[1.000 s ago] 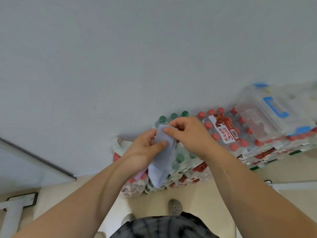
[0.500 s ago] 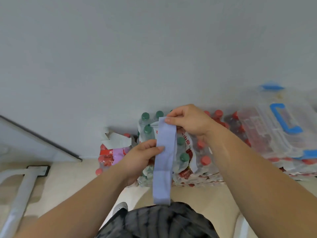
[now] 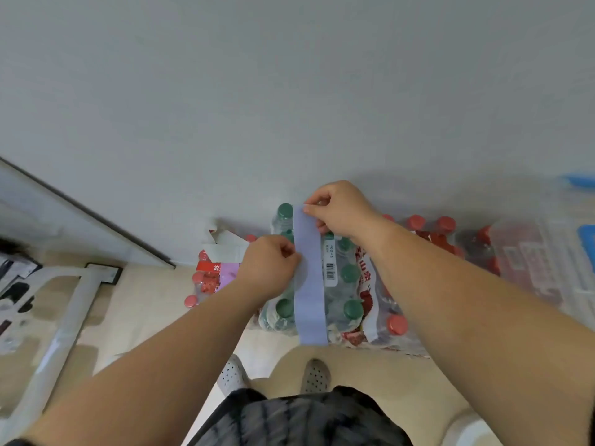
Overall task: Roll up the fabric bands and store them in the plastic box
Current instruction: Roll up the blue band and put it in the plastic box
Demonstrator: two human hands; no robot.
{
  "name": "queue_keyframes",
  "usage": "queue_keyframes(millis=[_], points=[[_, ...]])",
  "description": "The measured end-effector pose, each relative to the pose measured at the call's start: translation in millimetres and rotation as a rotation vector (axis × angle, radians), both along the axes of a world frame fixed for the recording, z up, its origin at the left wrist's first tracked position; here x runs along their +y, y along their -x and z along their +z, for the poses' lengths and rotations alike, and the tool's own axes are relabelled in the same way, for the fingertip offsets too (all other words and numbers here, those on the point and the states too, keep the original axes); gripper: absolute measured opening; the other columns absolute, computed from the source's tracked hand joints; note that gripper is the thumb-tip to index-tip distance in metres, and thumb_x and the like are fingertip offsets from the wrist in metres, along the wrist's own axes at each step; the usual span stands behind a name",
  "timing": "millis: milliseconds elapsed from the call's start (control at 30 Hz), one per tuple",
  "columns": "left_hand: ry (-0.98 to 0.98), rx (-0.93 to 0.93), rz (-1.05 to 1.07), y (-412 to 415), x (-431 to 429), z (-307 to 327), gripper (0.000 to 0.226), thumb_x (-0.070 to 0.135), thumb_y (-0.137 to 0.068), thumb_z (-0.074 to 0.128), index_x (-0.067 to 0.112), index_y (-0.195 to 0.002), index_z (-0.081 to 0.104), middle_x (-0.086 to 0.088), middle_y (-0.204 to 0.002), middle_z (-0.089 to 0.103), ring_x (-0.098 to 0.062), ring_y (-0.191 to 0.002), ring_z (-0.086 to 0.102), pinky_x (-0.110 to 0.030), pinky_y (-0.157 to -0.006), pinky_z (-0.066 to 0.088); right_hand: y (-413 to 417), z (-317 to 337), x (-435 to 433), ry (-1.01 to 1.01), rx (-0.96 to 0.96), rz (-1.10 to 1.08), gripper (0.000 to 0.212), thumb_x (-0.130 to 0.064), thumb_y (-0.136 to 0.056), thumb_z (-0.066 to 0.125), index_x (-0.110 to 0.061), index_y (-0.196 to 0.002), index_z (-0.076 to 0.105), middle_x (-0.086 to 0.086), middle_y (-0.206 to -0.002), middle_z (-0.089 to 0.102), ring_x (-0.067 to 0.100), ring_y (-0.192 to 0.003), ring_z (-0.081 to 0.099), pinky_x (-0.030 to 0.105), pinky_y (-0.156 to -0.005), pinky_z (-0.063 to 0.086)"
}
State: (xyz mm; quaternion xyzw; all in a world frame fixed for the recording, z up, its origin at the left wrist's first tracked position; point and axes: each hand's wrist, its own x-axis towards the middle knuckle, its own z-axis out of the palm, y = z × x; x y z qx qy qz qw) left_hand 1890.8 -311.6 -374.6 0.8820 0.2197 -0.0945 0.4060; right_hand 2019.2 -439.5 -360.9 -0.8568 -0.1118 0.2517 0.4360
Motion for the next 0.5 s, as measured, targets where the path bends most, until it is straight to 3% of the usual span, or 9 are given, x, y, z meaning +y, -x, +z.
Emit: queue_keyframes(millis=[100,167,267,367,500], points=[[-0.124,0.030,-0.049,-14,3,-3,0.016,0.015,-0.090,0.060,0.007,-0.077,0.067,-0.010,-0.072,0.070,-0.029,-0.070,0.065,-0.040,-0.066,0.056,-3,-8,6,0.076,-0.076,-0.018,0.015,-0.012,-0.094,0.068,-0.014,-0.108,0.073,0.001,-0.083,0.068,0.026,-0.077,0.074,0.039,-0.080,0.062],[-0.186,0.041,-0.087,-19,6,-6,0.019,0.013,-0.089,0.057,0.009,-0.070,0.061,-0.009,-0.068,0.065,-0.030,-0.066,0.059,-0.041,-0.064,0.054,4,-15,6,0.137,-0.175,0.001,0.029,-0.010,-0.093,0.064,-0.015,-0.122,0.068,-0.001,-0.098,0.062,0.020,-0.085,0.065,0.034,-0.083,0.055],[-0.222,0.035,-0.117,-25,8,-8,0.025,0.016,-0.090,0.057,0.016,-0.065,0.055,-0.004,-0.065,0.061,-0.029,-0.066,0.057,-0.039,-0.063,0.053,32,-24,-1,0.160,-0.358,0.120,0.032,-0.009,-0.092,0.065,-0.013,-0.123,0.067,0.005,-0.118,0.057,0.021,-0.097,0.055,0.031,-0.085,0.045],[-0.233,0.035,-0.119,-28,9,-10,0.018,0.020,-0.090,0.059,0.019,-0.073,0.059,-0.004,-0.073,0.066,-0.028,-0.073,0.062,-0.037,-0.067,0.054,54,-37,-9,0.280,-0.533,0.299,0.030,-0.016,-0.094,0.063,-0.013,-0.123,0.071,0.005,-0.136,0.060,0.033,-0.127,0.049,0.048,-0.104,0.042],[-0.226,0.020,-0.049,-27,12,-15,0.021,0.030,-0.088,0.069,0.023,-0.078,0.052,0.000,-0.071,0.064,-0.024,-0.070,0.062,-0.036,-0.066,0.054,64,-48,-15,0.457,-0.501,0.391,0.048,-0.036,-0.106,0.044,-0.031,-0.154,0.043,-0.008,-0.167,0.030,0.035,-0.156,0.012,0.056,-0.123,0.009]])
